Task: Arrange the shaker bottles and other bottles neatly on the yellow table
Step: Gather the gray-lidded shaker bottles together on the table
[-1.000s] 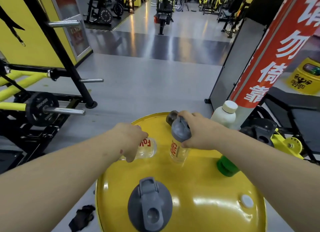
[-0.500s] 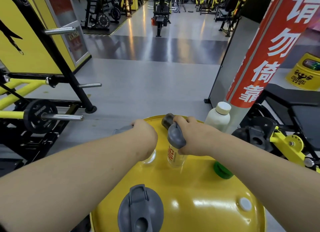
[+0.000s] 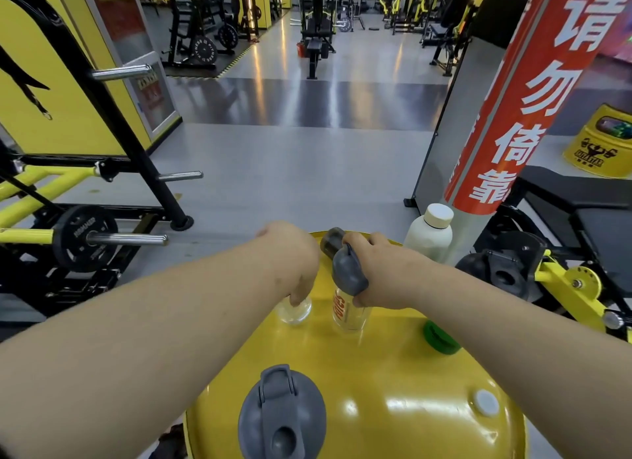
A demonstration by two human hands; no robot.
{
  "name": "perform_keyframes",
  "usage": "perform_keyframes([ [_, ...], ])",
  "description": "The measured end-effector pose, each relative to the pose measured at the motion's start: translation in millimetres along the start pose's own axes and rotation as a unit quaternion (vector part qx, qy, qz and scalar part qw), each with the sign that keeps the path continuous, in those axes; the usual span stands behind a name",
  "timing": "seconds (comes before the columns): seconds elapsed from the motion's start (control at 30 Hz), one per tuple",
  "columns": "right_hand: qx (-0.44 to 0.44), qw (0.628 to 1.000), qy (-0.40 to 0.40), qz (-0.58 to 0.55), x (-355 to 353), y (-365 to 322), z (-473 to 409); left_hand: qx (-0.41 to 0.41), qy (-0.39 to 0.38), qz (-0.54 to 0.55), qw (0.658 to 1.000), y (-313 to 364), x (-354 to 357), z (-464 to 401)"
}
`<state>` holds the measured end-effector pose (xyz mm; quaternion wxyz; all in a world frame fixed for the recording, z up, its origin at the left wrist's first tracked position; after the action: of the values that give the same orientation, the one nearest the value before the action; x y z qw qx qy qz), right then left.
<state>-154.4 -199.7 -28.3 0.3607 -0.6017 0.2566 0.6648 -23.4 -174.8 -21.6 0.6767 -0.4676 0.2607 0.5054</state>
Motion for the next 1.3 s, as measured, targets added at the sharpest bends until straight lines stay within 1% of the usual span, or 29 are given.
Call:
perform_keyframes([
  [0.03,0.0,1.0,0.0,0.0,0,0,0,0.015,0.03,-0.004,0.999,-7,-7,4],
  [0.1,0.0,1.0,-0.003,0.0,-1,0,1,0.038,0.073,0.067,0.994,-20,-9,9],
  [0.17,0.0,1.0,-0.003,-0.001,-2,-1,2,0.043,0.102,0.152,0.982,-36,-4,11],
  [0.23,0.002,1.0,-0.001,-0.007,-3,0,3,0.045,0.143,0.242,0.958,-48,6,16],
  [0.3,0.003,1.0,0.005,-0.016,-3,0,4,0.042,0.154,0.344,0.926,-54,22,18],
  [0.4,0.007,0.999,0.008,-0.045,-3,2,4,0.038,0.157,0.418,0.894,-54,39,19],
  [0.47,0.006,0.998,0.007,-0.06,-3,5,6,0.054,0.158,0.42,0.892,-52,39,21],
  [0.6,0.003,0.997,-0.005,-0.071,-5,6,10,0.089,0.118,0.39,0.909,-47,36,26],
  [0.67,-0.001,0.997,-0.013,-0.073,-3,5,11,0.097,0.113,0.375,0.915,-42,38,25],
  [0.77,0.002,0.997,-0.018,-0.07,-2,4,10,0.068,0.138,0.417,0.896,-40,44,24],
  [0.83,0.007,0.998,-0.02,-0.064,-2,4,10,0.071,0.159,0.426,0.888,-39,44,26],
  [0.93,0.012,0.997,-0.04,-0.069,-2,7,11,0.093,0.146,0.409,0.896,-44,44,30],
  [1.07,0.011,0.992,-0.065,-0.107,-10,12,12,0.103,0.122,0.394,0.905,-50,50,34],
  [1.13,0.015,0.991,-0.058,-0.121,-13,13,11,0.105,0.114,0.408,0.9,-49,51,34],
  [1.2,0.024,0.989,-0.052,-0.134,-13,13,9,0.099,0.109,0.445,0.883,-50,52,34],
  [1.3,0.031,0.986,-0.038,-0.157,-9,14,6,0.095,0.121,0.471,0.869,-51,52,33],
])
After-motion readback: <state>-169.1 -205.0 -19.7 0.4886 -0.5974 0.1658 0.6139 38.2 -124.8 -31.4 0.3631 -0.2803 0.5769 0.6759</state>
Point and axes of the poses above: each hand's wrist, its own z-axis away from the middle knuckle, its own x-axis out of the palm, y = z × x, the point moved 7 cm from there along -z, towards the middle knuckle, and after that the axes turned 5 degrees about y, right-handed, at the moved point
